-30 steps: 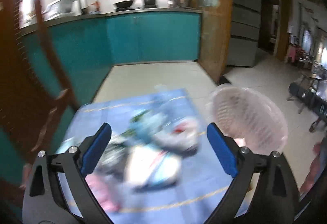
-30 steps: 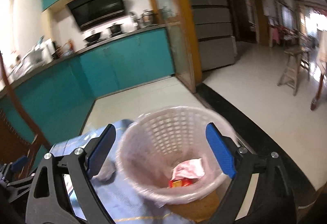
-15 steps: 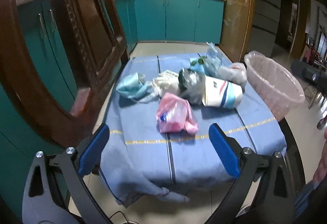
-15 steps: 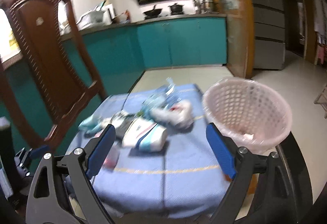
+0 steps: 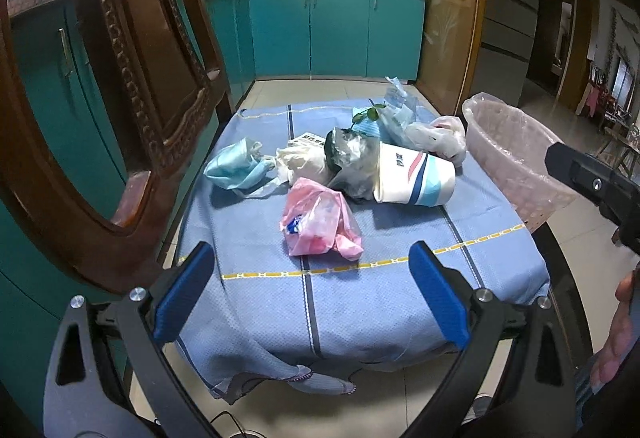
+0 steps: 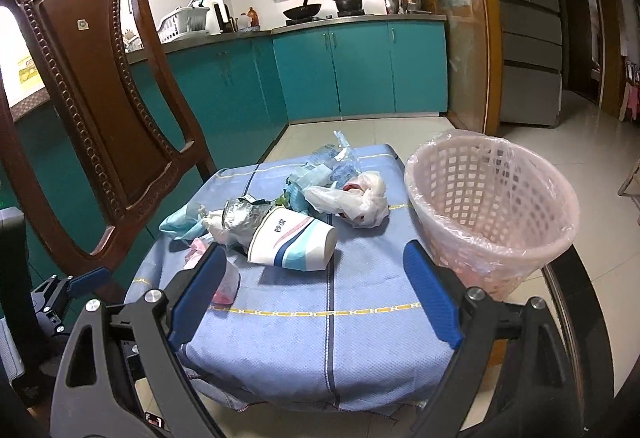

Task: Collect trash
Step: 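Move both grippers back over the table trash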

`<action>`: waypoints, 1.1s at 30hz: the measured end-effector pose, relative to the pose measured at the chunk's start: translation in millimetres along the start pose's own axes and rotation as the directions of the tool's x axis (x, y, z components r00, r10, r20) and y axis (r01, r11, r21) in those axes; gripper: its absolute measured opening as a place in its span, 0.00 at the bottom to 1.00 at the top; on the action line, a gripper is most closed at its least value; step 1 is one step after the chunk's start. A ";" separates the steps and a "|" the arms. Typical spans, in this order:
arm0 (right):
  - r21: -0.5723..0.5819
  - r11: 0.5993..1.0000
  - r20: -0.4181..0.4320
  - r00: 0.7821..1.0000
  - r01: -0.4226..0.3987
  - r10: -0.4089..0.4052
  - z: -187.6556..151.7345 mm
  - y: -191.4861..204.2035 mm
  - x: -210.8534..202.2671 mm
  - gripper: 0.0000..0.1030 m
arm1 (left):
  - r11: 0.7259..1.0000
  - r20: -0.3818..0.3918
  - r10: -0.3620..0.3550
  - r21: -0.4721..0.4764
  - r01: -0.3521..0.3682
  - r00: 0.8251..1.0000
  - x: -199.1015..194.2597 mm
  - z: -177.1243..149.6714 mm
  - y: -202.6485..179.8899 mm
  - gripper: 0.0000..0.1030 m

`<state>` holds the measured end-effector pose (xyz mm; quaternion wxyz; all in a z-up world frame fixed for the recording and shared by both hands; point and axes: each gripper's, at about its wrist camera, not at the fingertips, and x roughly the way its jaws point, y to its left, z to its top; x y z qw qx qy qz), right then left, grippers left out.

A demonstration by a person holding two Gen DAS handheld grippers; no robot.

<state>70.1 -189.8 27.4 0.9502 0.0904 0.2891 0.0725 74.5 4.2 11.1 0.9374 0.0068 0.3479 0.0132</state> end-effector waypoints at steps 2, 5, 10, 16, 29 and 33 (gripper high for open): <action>-0.001 1.000 0.000 1.000 -0.001 0.001 0.0 0.6 0.1 0.86 | 1.000 0.000 0.000 -0.002 0.000 1.000 -0.2 -0.2 0.9 0.94; 0.004 1.000 -0.003 1.000 -0.003 0.003 -0.1 -0.3 0.8 0.86 | 1.000 0.000 0.000 -0.001 0.000 1.000 0.2 -0.7 0.6 0.94; 0.005 1.000 -0.001 1.000 -0.002 0.002 0.2 -0.7 0.7 0.86 | 1.000 0.002 -0.003 -0.008 0.003 1.000 0.0 -0.1 0.9 0.94; 0.000 1.000 0.000 1.000 0.000 0.000 -0.1 0.4 2.1 0.86 | 1.000 -0.005 -0.001 0.005 0.002 1.000 1.1 -0.9 -0.2 0.94; 0.003 1.000 -0.002 1.000 -0.002 0.002 -0.1 0.0 2.2 0.86 | 1.000 -0.018 0.005 0.010 -0.005 1.000 8.1 -1.8 -2.3 0.94; 0.004 1.000 -0.004 1.000 0.000 0.000 -0.2 -0.3 2.4 0.86 | 1.000 -0.022 0.006 0.015 -0.006 1.000 12.6 -0.5 -4.6 0.94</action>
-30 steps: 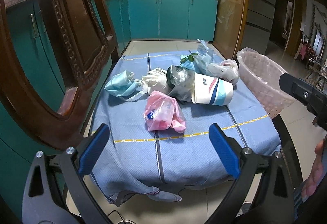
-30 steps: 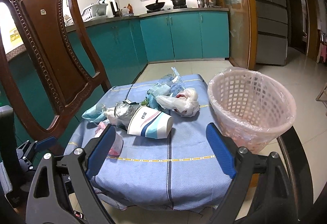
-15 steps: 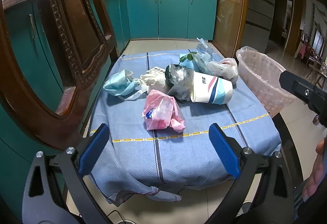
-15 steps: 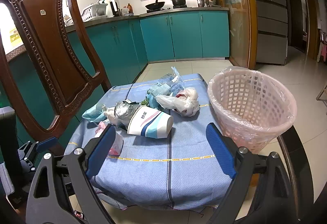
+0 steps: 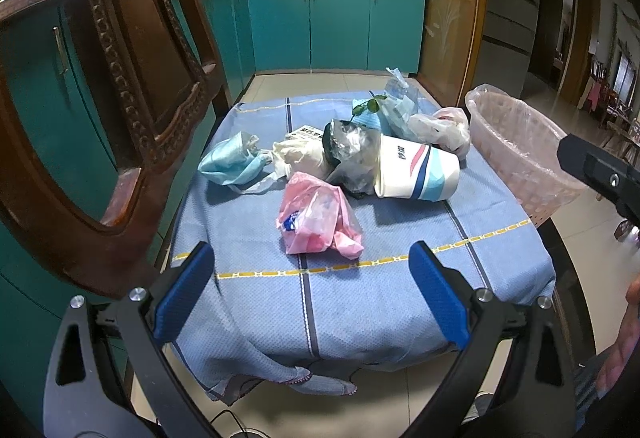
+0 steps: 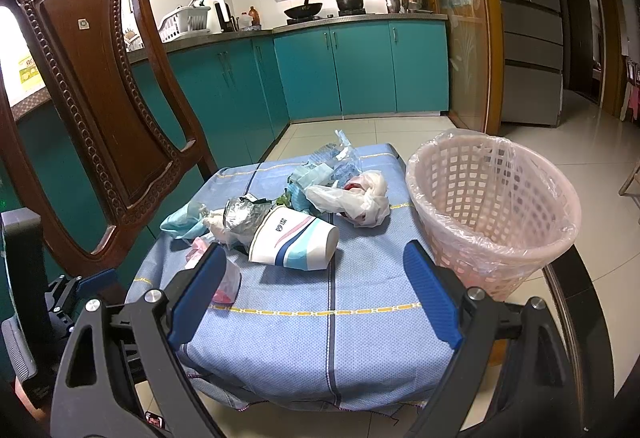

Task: Collect trash
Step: 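Move both grippers back over the table trash, then grasp the pink plastic bag with the left gripper while the right grasps the white paper cup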

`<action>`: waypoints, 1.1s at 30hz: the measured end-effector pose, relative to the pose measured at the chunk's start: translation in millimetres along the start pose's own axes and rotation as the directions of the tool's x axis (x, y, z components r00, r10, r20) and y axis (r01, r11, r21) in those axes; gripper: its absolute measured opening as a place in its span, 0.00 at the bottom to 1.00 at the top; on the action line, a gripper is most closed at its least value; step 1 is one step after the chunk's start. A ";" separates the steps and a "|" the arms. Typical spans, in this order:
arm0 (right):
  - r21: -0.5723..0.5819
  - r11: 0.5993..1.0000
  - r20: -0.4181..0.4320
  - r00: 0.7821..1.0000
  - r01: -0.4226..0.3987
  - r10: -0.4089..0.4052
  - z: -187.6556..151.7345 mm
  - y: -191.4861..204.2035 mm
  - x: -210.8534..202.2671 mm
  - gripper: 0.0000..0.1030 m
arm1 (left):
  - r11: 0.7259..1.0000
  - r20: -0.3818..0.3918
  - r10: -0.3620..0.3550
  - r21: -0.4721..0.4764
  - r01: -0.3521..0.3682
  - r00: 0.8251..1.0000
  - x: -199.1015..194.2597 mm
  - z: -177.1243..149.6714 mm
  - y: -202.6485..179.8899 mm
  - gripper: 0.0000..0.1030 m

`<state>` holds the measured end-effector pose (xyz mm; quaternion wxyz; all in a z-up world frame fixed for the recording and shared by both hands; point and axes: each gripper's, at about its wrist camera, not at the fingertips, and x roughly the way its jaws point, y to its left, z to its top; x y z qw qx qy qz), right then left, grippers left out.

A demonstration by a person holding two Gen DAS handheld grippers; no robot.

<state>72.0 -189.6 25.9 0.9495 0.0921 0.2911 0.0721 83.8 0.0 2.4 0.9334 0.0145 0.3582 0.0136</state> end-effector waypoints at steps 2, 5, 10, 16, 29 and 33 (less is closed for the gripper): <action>0.001 1.000 -0.002 1.000 0.000 0.000 -0.1 -0.2 1.1 0.86 | 1.000 -0.001 0.004 0.005 -0.004 1.000 4.1 3.5 -1.3 0.94; 0.002 1.000 -0.002 1.000 0.001 -0.001 0.0 -0.4 1.7 0.86 | 1.000 -0.001 0.017 0.019 -0.017 1.000 11.7 10.8 -3.5 0.94; 0.004 1.000 -0.006 1.000 0.001 -0.001 -1.0 -1.1 3.0 0.86 | 1.000 -0.013 0.018 0.021 -0.018 1.000 20.9 16.9 -3.5 0.94; 0.001 1.000 -0.015 1.000 0.007 -0.007 -2.4 -2.0 6.8 0.86 | 1.000 -0.080 0.005 0.023 -0.003 0.997 48.2 26.6 -4.6 0.94; 0.040 0.999 -0.092 0.995 0.033 -0.030 -5.8 -3.5 42.1 0.86 | 0.998 -0.122 -0.032 -0.049 0.026 0.992 58.9 33.6 13.0 0.38; 0.030 0.999 -0.111 0.993 0.043 -0.040 -6.0 9.9 64.4 0.86 | 0.994 0.085 -0.028 -0.101 0.037 0.996 -2.2 36.1 34.5 0.37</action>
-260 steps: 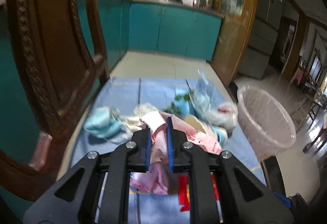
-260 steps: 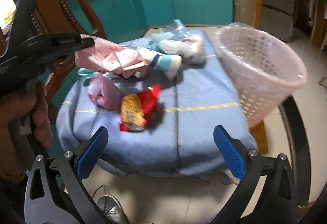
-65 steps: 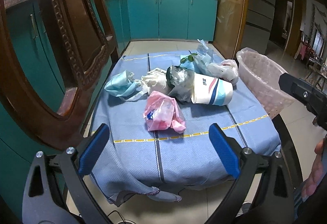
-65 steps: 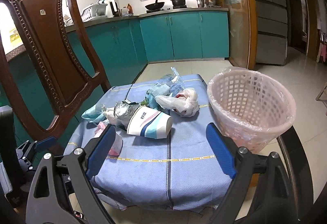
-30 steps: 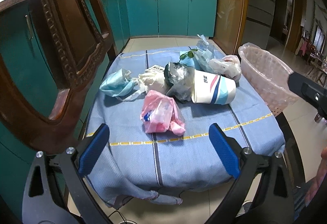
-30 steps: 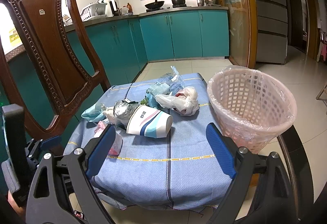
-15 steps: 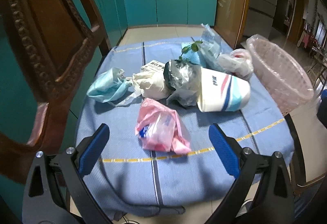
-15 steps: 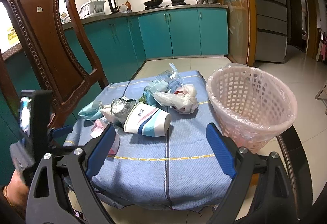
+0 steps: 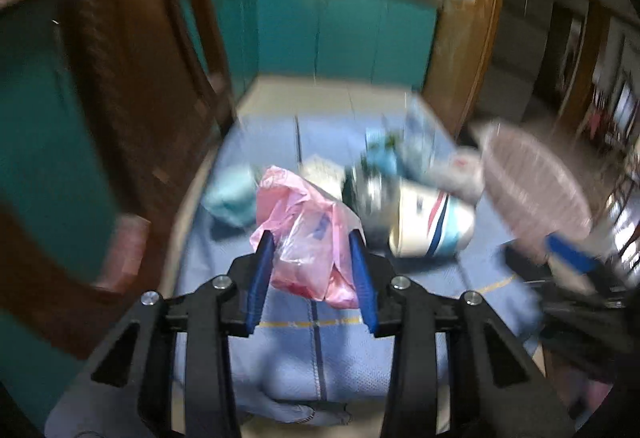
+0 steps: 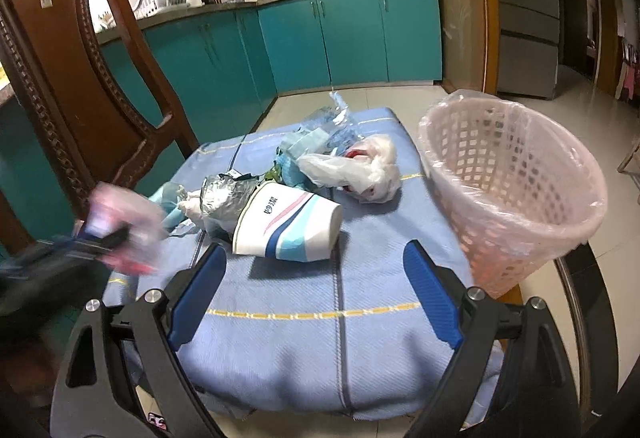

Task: Collect trash
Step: 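Grasp the pink plastic bag with the left gripper while the right grasps the white paper cup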

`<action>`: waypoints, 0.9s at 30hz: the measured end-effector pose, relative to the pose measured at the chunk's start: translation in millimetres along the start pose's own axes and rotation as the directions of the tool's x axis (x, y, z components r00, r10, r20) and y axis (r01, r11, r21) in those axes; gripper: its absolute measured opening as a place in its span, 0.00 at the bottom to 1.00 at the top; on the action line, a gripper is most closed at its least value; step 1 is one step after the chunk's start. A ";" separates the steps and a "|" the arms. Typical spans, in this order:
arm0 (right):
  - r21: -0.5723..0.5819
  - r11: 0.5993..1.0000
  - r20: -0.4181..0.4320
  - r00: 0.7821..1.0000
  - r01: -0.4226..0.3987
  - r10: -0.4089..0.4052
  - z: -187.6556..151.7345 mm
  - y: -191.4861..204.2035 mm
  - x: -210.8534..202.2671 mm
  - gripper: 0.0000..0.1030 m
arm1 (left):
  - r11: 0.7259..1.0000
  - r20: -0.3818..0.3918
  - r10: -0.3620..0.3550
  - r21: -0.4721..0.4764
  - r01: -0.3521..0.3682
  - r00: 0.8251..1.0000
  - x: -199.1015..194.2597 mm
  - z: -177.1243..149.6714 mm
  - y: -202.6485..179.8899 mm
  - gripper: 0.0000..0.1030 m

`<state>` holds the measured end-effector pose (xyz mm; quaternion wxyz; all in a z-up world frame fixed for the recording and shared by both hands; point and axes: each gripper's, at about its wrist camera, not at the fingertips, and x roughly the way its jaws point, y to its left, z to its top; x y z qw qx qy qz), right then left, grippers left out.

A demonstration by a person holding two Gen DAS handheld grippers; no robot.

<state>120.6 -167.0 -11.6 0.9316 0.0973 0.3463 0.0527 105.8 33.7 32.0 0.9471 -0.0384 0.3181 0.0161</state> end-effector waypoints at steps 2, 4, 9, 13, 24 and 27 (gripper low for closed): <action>-0.014 1.000 -0.016 1.000 0.009 -0.009 -0.4 9.5 14.9 0.86 | 1.000 0.081 -0.002 -0.027 0.004 0.997 -19.7 5.5 8.3 0.37; -0.030 0.999 -0.038 0.999 0.015 -0.016 -1.6 18.9 31.2 0.86 | 1.000 0.146 0.009 -0.031 -0.004 0.989 -33.7 8.6 11.6 0.37; -0.067 0.996 -0.044 0.997 0.062 -0.065 0.1 38.2 61.6 0.87 | 0.999 0.160 0.007 -0.037 -0.001 0.987 -36.0 9.3 14.7 0.37; -0.090 0.988 -0.072 0.988 0.127 -0.133 1.4 48.1 87.0 0.90 | 0.999 0.158 -0.004 -0.033 0.009 0.987 -39.3 7.7 13.7 0.38; -0.134 0.973 -0.049 0.979 0.190 -0.198 8.0 46.1 107.7 0.90 | 0.999 0.132 -0.007 -0.037 0.012 0.991 -35.2 10.0 18.6 0.38; -0.124 0.980 -0.049 0.985 0.159 -0.166 11.5 42.1 106.8 0.84 | 0.999 0.129 -0.007 -0.034 0.012 0.992 -34.8 10.4 16.5 0.38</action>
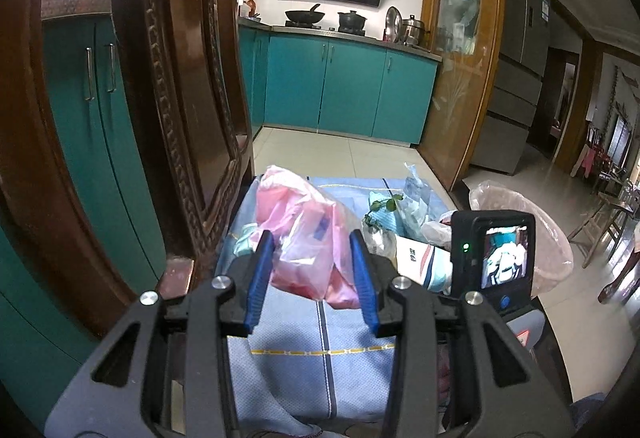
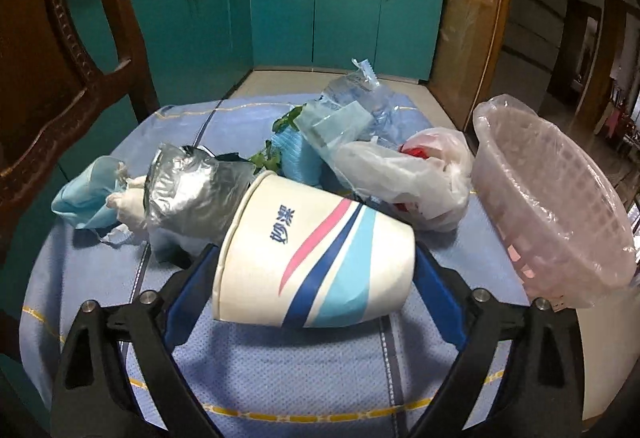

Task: Collect trash
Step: 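Grasp the pink plastic bag with the left gripper while the right grasps the white paper cup, then carry the white paper cup with the right gripper into the wastebasket and release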

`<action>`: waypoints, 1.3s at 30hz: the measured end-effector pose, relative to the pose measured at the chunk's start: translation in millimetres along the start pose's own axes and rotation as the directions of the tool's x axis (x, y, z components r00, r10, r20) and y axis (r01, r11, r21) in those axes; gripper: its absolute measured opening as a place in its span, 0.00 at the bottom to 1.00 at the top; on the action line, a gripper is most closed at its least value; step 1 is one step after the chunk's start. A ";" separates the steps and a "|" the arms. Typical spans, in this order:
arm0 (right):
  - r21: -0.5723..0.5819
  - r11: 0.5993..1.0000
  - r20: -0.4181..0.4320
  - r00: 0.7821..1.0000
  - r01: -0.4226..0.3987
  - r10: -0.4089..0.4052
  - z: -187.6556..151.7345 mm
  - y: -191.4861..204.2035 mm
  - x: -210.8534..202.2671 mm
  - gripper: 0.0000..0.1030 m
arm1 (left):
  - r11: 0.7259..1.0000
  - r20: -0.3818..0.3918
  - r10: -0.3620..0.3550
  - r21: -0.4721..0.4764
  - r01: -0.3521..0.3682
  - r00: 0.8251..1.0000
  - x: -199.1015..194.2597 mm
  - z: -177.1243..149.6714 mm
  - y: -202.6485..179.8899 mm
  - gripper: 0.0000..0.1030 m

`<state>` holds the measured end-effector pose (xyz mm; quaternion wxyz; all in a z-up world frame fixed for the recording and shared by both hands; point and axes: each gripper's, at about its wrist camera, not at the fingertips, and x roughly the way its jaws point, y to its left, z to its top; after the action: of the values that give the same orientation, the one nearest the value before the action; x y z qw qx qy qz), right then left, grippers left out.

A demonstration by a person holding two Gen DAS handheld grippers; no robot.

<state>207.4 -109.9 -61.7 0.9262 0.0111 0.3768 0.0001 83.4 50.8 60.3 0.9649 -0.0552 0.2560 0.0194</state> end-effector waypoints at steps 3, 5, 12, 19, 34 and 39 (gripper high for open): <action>-0.009 1.000 0.014 1.000 -0.007 0.007 -0.2 -2.3 -6.8 0.84 | 1.000 -0.004 0.003 0.000 -0.003 1.000 0.5 0.2 0.1 0.38; -0.022 1.000 0.018 1.000 -0.014 0.015 -0.9 -1.5 -12.8 0.84 | 1.000 -0.008 0.005 -0.002 -0.005 1.000 1.7 -0.1 0.5 0.38; -0.004 0.998 0.063 0.996 -0.058 0.058 -2.9 -14.6 -57.3 0.84 | 1.000 -0.012 0.011 -0.003 -0.011 1.000 2.6 1.1 -0.2 0.39; -0.004 0.993 0.129 0.985 -0.116 0.116 -2.6 -32.7 -112.8 0.84 | 1.000 -0.041 -0.009 -0.009 0.009 0.999 10.8 -0.9 -2.0 0.39; 0.012 0.980 0.214 0.958 -0.200 0.193 -1.5 -70.5 -155.5 0.84 | 0.998 -0.080 0.006 0.060 -0.001 0.997 26.6 -8.4 -24.4 0.39; 0.017 0.980 0.202 0.960 -0.199 0.192 -2.9 -70.2 -150.5 0.84 | 0.998 -0.082 0.007 0.068 -0.001 0.997 29.9 -7.5 -29.0 0.39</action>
<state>97.0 -181.3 39.8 0.9544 0.0655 0.2789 0.0834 107.6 21.5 41.8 0.9548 -0.0228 0.2961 0.0103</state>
